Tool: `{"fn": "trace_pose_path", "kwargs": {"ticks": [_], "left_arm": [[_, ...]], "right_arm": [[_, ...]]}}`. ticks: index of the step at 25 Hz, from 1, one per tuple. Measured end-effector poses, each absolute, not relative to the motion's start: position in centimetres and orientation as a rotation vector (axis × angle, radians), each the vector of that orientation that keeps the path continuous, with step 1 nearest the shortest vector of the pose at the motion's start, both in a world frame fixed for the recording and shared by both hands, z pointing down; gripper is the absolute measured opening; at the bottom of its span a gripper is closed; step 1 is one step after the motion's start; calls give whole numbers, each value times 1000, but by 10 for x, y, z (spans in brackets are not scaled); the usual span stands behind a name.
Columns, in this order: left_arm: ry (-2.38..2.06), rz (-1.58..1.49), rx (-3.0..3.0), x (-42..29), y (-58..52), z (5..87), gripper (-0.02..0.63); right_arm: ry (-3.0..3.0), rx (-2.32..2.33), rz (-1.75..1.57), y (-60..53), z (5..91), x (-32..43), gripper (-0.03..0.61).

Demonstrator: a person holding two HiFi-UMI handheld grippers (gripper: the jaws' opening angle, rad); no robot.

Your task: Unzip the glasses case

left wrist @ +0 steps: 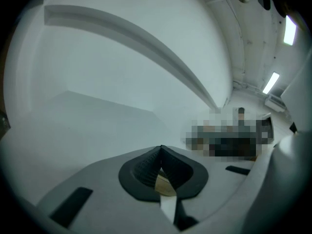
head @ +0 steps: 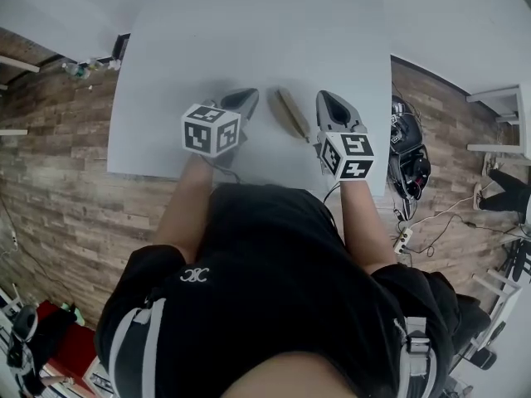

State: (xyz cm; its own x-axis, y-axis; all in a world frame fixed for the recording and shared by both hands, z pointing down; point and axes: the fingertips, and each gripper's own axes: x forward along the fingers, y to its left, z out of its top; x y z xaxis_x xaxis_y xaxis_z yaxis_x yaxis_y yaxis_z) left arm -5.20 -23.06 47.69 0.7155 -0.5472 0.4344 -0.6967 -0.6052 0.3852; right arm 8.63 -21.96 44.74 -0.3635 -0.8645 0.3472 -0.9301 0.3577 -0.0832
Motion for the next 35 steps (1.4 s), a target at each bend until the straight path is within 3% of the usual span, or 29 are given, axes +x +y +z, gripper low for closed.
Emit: {"fn": "trace_pose_path", "kwargs": {"ticks": [11,25,35], "left_arm": [[-893,325,2366,-60,-243,484,3],[-1186,388,2230,78,-185,495,3],[-1368,401,2177,75,-168,473,2]], "right_arm": [[-2313,1620,386,-213,457,68,12],[-2490,1411,289,-206,457,220,12],[-2562,1240,299,-206,465,211,11]]}}
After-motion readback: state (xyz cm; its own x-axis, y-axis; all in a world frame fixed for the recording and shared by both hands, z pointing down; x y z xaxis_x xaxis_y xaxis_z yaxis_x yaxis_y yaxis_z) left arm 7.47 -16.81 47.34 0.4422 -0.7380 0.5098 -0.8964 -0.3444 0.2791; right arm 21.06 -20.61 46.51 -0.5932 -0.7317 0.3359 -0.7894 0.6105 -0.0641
